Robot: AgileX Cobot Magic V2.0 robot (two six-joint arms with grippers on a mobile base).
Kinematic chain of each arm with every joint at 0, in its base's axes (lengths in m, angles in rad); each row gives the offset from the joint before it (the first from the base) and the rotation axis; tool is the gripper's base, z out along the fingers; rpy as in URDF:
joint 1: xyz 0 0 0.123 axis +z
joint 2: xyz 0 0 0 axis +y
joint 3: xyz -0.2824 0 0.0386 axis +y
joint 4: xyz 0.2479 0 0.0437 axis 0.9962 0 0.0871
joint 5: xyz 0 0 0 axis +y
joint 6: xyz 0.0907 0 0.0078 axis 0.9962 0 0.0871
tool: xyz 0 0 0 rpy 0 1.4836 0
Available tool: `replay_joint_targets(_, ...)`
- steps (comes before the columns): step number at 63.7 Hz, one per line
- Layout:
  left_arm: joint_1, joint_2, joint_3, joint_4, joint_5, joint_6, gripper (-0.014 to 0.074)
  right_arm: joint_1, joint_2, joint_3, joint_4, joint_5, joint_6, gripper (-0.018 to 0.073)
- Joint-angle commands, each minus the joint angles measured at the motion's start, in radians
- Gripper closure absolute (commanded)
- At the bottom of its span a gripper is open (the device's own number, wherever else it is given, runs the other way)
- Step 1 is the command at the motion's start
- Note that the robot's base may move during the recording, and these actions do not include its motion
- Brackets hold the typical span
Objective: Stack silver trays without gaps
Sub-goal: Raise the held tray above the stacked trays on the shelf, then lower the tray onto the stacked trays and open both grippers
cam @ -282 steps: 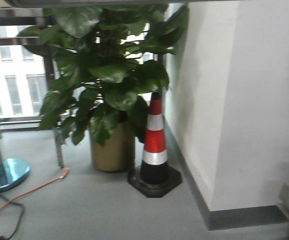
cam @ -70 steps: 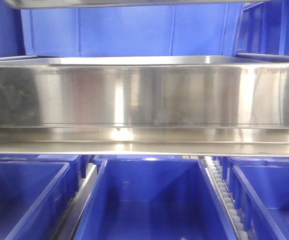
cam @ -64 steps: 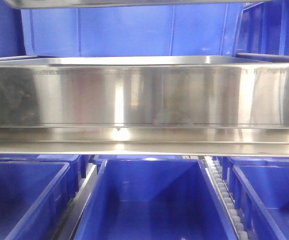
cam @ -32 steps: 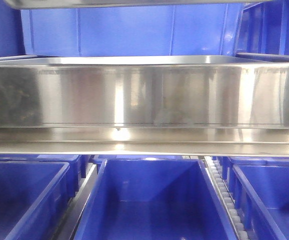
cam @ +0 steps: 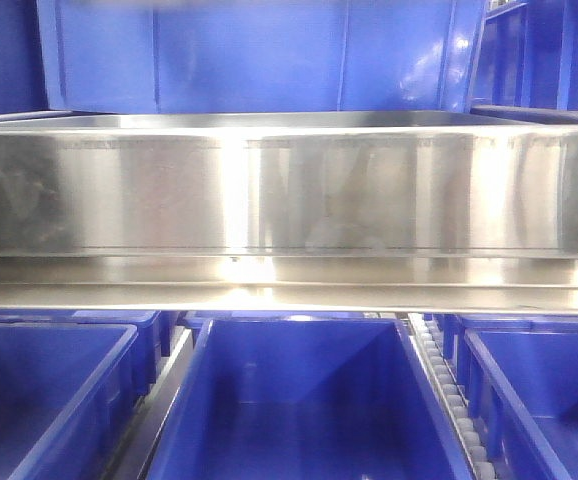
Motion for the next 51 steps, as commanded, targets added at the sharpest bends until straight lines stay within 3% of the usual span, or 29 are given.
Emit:
replay_joint_targets(1,0.043,0.002,-0.033,0.068,-0.031,0.034,0.0644,-0.029,0.016,-0.037,-0.061,-0.024,-0.014,0.0503)
replay_joint_targets(16,0.073,0.081,-0.033,0.031,-0.044,0.059,0.0644,-0.044,0.116,-0.037,-0.061,-0.051,-0.014,0.0461)
replay_joint_targets(19,0.073,0.089,-0.033,0.029,-0.044,0.059,0.0642,-0.044,0.125,-0.037,-0.061,-0.054,-0.014,0.0407)
replay_joint_targets(25,0.073,0.1,-0.033,0.027,-0.049,0.063,0.0596,-0.044,0.131,-0.037,-0.061,-0.056,-0.014,0.0177)
replay_joint_targets(30,0.073,0.102,-0.033,0.022,-0.051,0.081,0.05,-0.044,0.129,-0.037,-0.061,-0.058,-0.014,0.0022)
replay_joint_targets(34,0.073,0.102,-0.033,0.02,-0.051,0.084,0.0362,-0.045,0.127,-0.037,-0.068,-0.057,-0.014,-0.0074)
replay_joint_targets(44,0.073,0.1,-0.035,0.015,-0.044,0.084,0.0021,-0.045,0.117,-0.037,-0.07,-0.046,-0.014,-0.007)
replay_joint_targets(51,0.071,0.089,-0.042,0.01,-0.019,0.086,0.003,-0.045,0.088,-0.037,-0.066,-0.042,-0.014,-0.006)
